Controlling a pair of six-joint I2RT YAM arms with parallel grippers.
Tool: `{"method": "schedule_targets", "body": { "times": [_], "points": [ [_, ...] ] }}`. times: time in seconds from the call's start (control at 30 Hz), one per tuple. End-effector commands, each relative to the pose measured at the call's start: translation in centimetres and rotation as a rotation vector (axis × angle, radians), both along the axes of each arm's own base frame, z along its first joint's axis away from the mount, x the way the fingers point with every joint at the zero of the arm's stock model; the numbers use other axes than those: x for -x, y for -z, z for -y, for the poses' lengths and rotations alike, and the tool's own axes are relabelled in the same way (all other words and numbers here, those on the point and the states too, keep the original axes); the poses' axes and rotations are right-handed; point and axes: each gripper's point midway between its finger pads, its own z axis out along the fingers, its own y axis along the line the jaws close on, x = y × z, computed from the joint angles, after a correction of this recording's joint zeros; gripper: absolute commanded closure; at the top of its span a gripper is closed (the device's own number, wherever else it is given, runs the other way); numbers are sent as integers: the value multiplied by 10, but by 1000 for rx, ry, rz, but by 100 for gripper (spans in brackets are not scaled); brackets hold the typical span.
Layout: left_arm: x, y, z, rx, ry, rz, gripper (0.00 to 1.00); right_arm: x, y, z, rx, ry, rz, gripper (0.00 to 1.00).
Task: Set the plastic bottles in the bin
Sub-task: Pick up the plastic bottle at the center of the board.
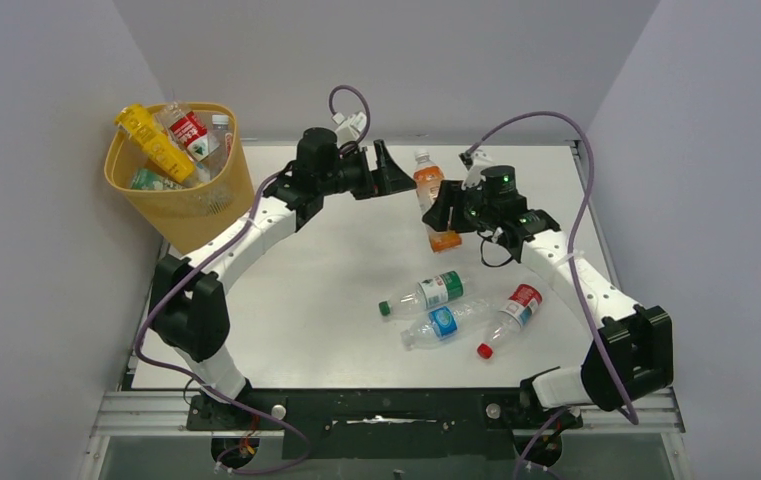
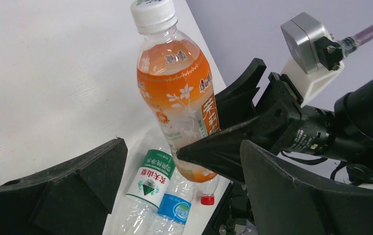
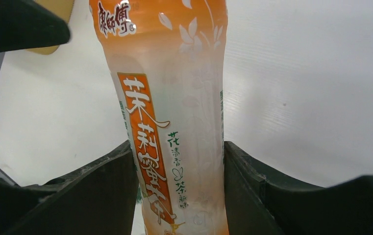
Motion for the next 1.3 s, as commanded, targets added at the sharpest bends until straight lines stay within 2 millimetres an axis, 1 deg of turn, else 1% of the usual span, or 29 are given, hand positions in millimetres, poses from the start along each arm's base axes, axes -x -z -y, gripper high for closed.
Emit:
{"method": "schedule_targets", "body": {
  "times": [0.0, 0.17, 0.23, 0.37, 0.63, 0.67, 0.87, 0.9, 0.97, 1.0, 1.1, 1.17, 1.27],
  "points": [
    [2, -32, 6, 78, 3, 90, 13, -8, -52, -28, -59, -45, 144, 50],
    [-1, -28, 4, 76, -27, 88, 13, -3, -59, -47, -84, -78, 149, 50],
    [0, -29, 3, 83, -34, 92, 13, 0, -60, -53, -85, -91, 148, 50],
    [-6, -32, -2, 85, -85, 108, 13, 6, -61, -67, -82, -118, 148, 50],
    [-9, -36, -6, 89, -117, 129, 13, 12, -63, -80, -82, -139, 150, 50],
    [-9, -35, -6, 89, -117, 128, 15, 12, -63, -81, -81, -139, 150, 50],
    [-8, -35, -5, 84, -104, 128, 37, 17, -66, -89, -94, -146, 155, 50],
    [-7, -34, -5, 80, -101, 129, 42, 18, -66, -89, -94, -141, 156, 50],
    [-5, -33, -6, 70, -97, 129, 56, 20, -64, -89, -95, -128, 157, 50],
    [-4, -32, -7, 64, -95, 128, 58, 21, -63, -89, -97, -121, 155, 50],
    [-2, -24, -8, 34, -90, 114, 60, 23, -60, -86, -110, -92, 155, 43],
    [-1, -20, -10, 20, -88, 110, 60, 25, -57, -85, -121, -79, 150, 36],
    [-1, -14, -12, -4, -92, 106, 61, 27, -52, -84, -129, -71, 137, 31]
  ]
}}
